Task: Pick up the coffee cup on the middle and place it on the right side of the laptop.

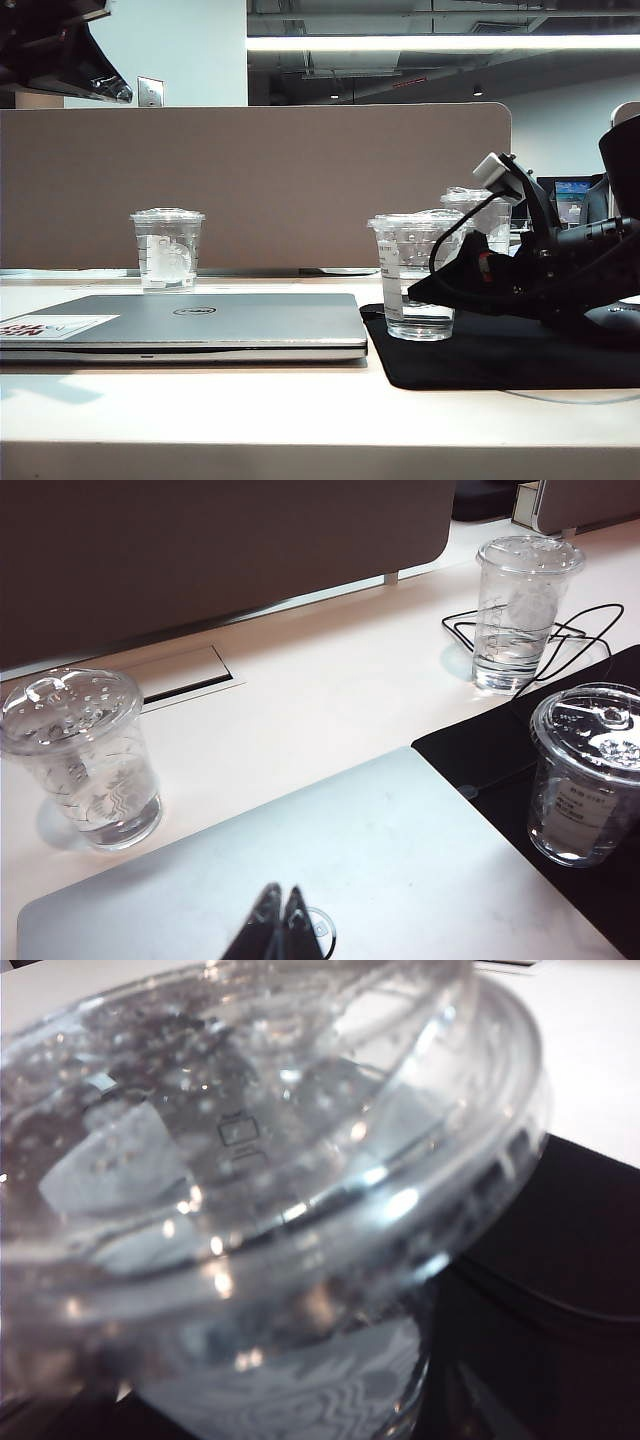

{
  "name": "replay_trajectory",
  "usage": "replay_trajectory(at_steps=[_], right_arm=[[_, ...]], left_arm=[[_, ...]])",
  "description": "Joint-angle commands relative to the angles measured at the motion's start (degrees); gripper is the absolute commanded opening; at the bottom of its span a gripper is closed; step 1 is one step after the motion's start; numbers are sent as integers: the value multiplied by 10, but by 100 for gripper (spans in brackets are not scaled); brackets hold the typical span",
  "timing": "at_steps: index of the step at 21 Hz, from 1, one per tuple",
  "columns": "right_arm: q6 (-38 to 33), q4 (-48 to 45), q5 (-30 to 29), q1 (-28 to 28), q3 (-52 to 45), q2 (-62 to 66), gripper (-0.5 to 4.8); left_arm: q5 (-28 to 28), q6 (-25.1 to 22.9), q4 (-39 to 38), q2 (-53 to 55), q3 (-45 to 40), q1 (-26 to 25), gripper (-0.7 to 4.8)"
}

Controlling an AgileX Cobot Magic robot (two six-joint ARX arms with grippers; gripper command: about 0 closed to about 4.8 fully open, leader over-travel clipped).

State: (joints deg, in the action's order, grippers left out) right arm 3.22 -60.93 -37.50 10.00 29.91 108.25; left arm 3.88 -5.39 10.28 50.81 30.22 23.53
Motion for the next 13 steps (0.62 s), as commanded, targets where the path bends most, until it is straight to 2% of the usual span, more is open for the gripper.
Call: replay_trajectory(at_steps=[1, 8, 13], right_arm=[[-4, -16, 5, 0, -10, -20, 479], [-21, -11, 41, -4, -40, -89, 479], [-37, 55, 59, -4, -69, -154, 479]], left_arm=[[0, -2, 5, -1, 2, 0, -5], [0, -2, 5, -1, 2, 0, -5], [0, -2, 5, -1, 2, 0, -5]])
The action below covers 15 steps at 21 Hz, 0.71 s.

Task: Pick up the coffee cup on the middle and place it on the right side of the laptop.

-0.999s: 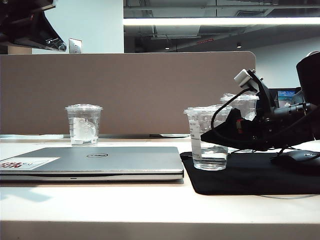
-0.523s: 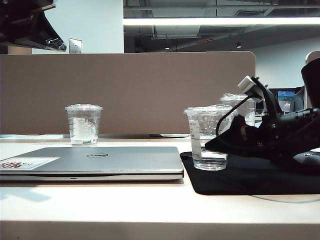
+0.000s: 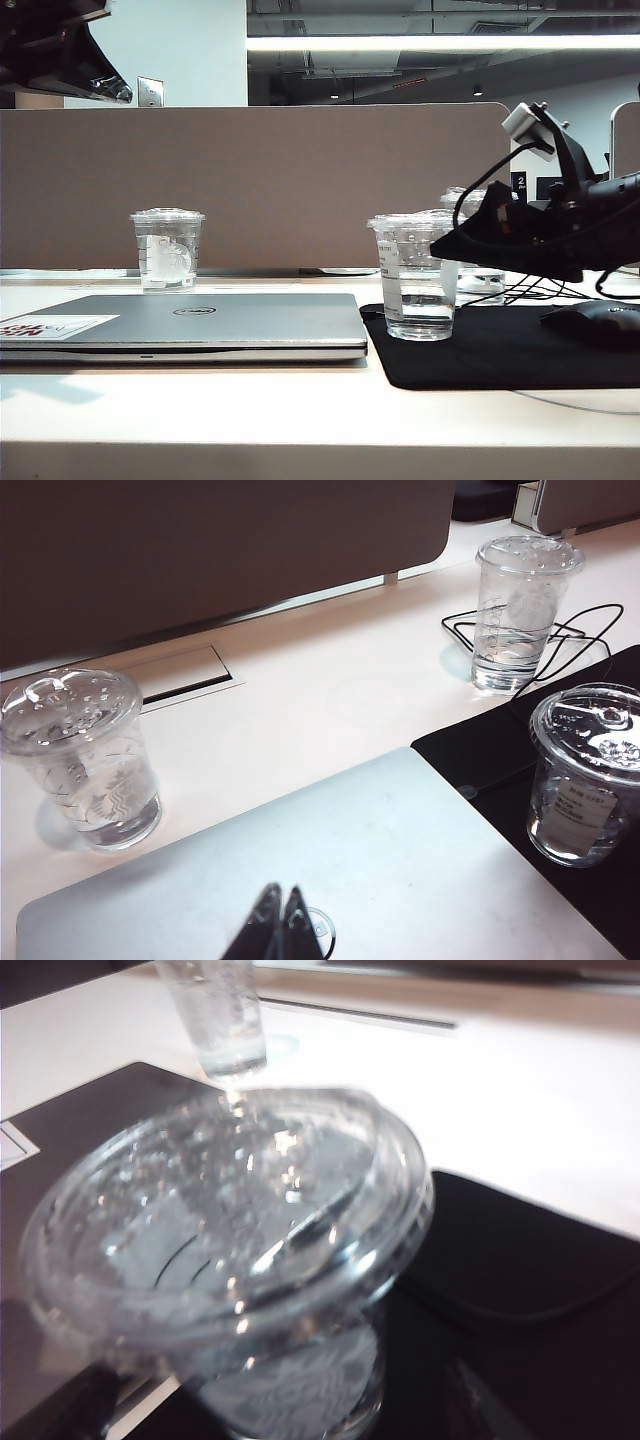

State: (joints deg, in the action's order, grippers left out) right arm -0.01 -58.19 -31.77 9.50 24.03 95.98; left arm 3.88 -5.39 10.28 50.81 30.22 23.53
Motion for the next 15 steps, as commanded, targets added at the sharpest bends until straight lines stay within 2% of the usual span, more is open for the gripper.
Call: replay_trajectory(at_steps=[1, 5, 7, 8, 9, 10, 11, 12, 15], right_arm=[[-6, 37, 2, 1, -18, -49, 479], [-15, 106, 24, 1, -55, -146, 479], [-15, 188, 20, 1, -63, -210, 468], [-15, 221, 15, 2, -63, -232, 378], [-15, 271, 3, 2, -63, -269, 193], [-15, 298, -8, 2, -63, -292, 89], [-15, 318, -18, 2, -63, -311, 21], [-15, 353, -30, 2, -63, -353, -6], [-15, 420, -27, 2, -63, -443, -6]], left_arm=[[0, -2, 5, -1, 2, 0, -5], [0, -2, 5, -1, 2, 0, -5], [0, -2, 5, -1, 2, 0, -5], [0, -2, 5, -1, 2, 0, -5], [0, -2, 5, -1, 2, 0, -5], [0, -2, 5, -1, 2, 0, -5], [0, -2, 5, -1, 2, 0, -5], [0, -2, 5, -1, 2, 0, -5], [0, -2, 5, -1, 2, 0, -5]])
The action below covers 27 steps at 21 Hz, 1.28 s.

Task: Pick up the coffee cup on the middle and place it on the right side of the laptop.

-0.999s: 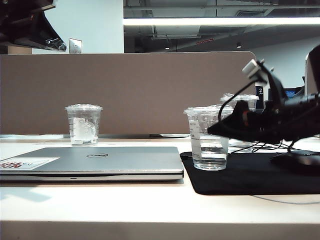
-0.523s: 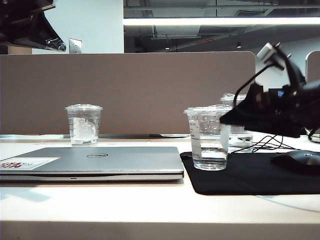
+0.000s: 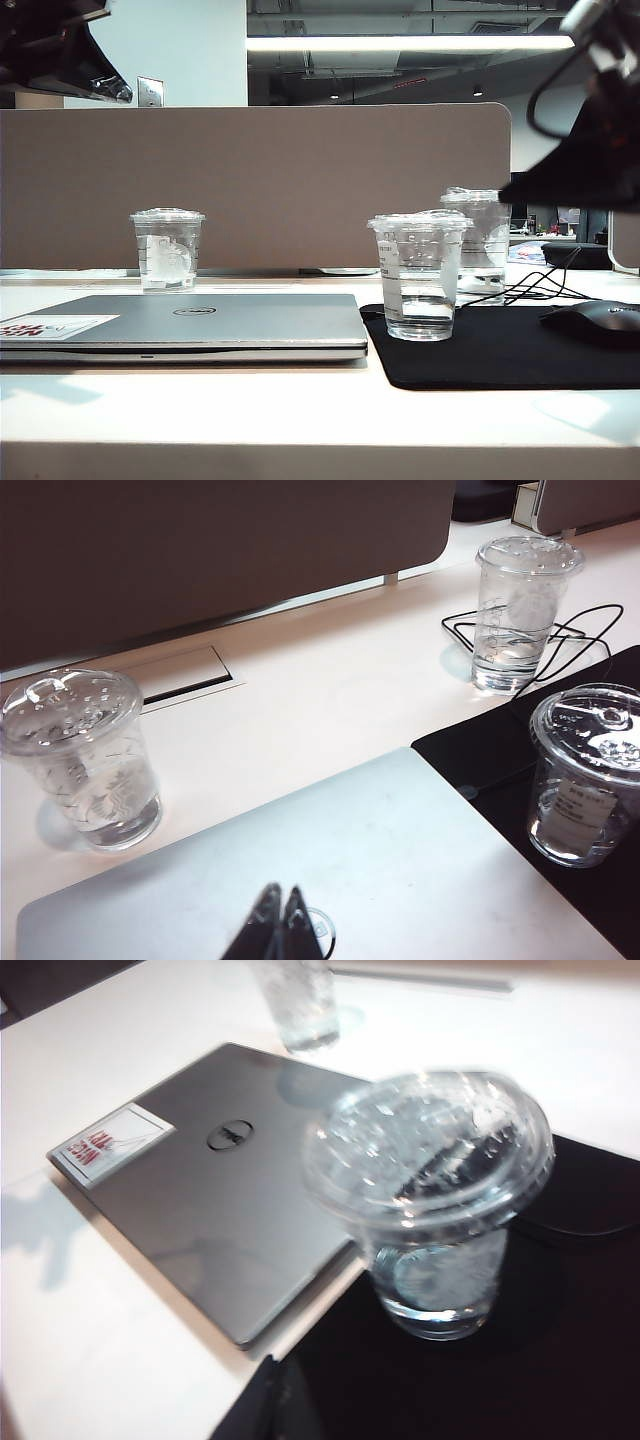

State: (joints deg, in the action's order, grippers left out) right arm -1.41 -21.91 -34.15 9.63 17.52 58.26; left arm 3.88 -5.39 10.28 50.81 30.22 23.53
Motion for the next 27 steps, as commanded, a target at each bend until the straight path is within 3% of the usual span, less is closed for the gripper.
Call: replay_trajectory(at_steps=[1, 9, 23, 27], right_arm=[[-6, 70, -3, 0, 2, -97, -6], [-31, 161, 127, 0, 2, -348, -5], [-31, 161, 126, 0, 2, -515, -5], [-31, 161, 126, 0, 2, -533, -5]], left_arm=[[0, -2, 5, -1, 2, 0, -5], [0, -2, 5, -1, 2, 0, -5], [0, -2, 5, -2, 2, -5, -5], [-4, -12, -41, -72, 2, -71, -5]])
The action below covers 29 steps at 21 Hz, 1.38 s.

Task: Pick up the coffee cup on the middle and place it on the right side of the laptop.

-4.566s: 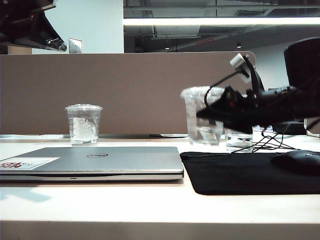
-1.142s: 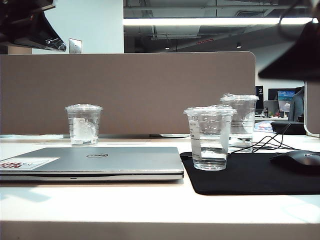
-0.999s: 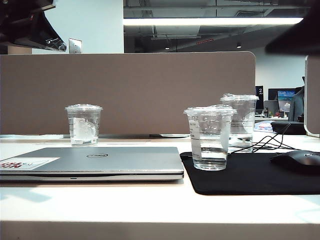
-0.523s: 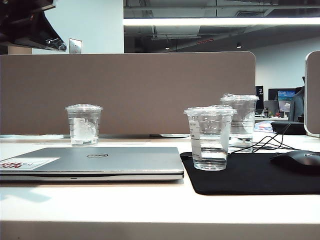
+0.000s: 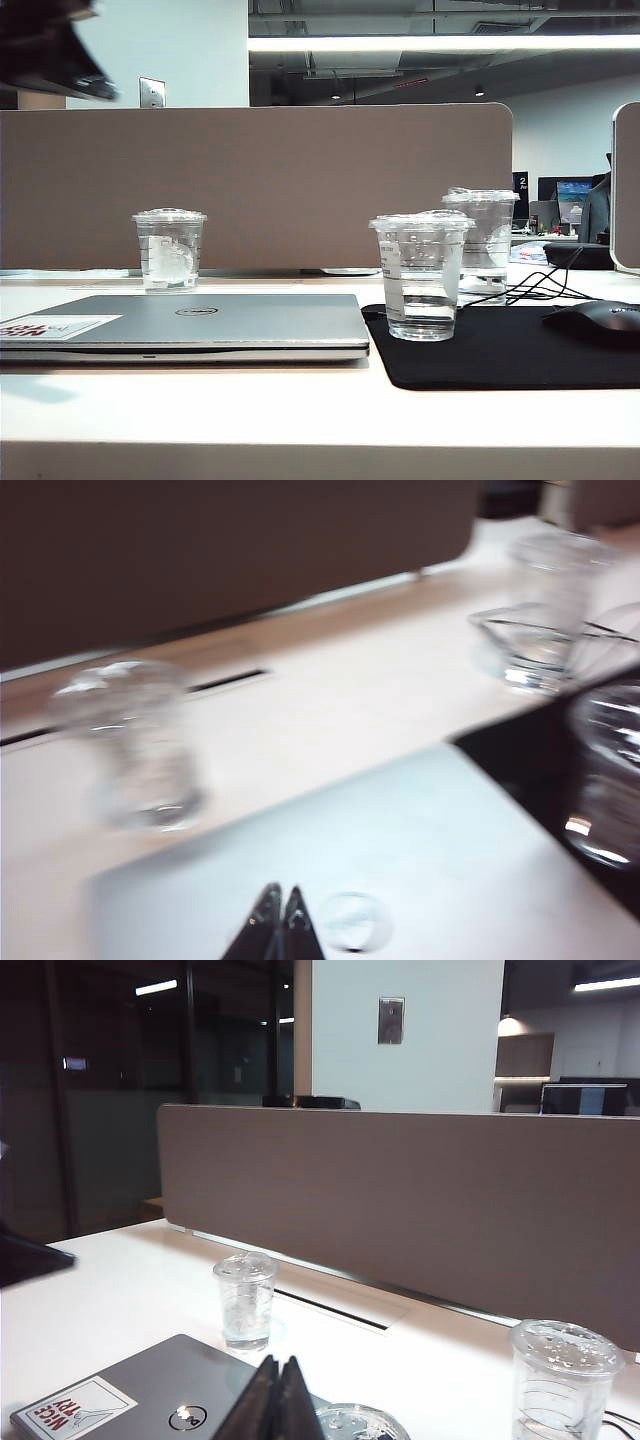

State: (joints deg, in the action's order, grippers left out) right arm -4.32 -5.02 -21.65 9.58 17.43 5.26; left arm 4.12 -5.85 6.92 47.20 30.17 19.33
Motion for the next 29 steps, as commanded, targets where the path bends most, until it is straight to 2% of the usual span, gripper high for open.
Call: replay_trajectory(at_steps=[1, 6, 9, 15, 21, 24, 29], right_arm=[[-2, -7, 1, 0, 3, -4, -5], [-2, -8, -3, 0, 3, -4, -5], [-2, -8, -3, 0, 3, -4, -5], [-2, -7, -3, 0, 3, -4, -5], [-2, -7, -3, 0, 3, -5, -5], [-2, -8, -3, 0, 3, -5, -5], [-2, -7, -3, 0, 3, -5, -5]], left_arm=[[-10, -26, -31, -77, 2, -71, -5], [-26, -50, -25, -176, -46, -205, -5], [-27, 7, 10, -260, -145, -252, -5], [-29, 60, 32, -419, -291, -252, -5], [-45, 63, -76, -471, -298, -252, -5], [-43, 63, -97, -471, -298, -252, -5], [5, 45, -103, -471, -298, -249, -5]])
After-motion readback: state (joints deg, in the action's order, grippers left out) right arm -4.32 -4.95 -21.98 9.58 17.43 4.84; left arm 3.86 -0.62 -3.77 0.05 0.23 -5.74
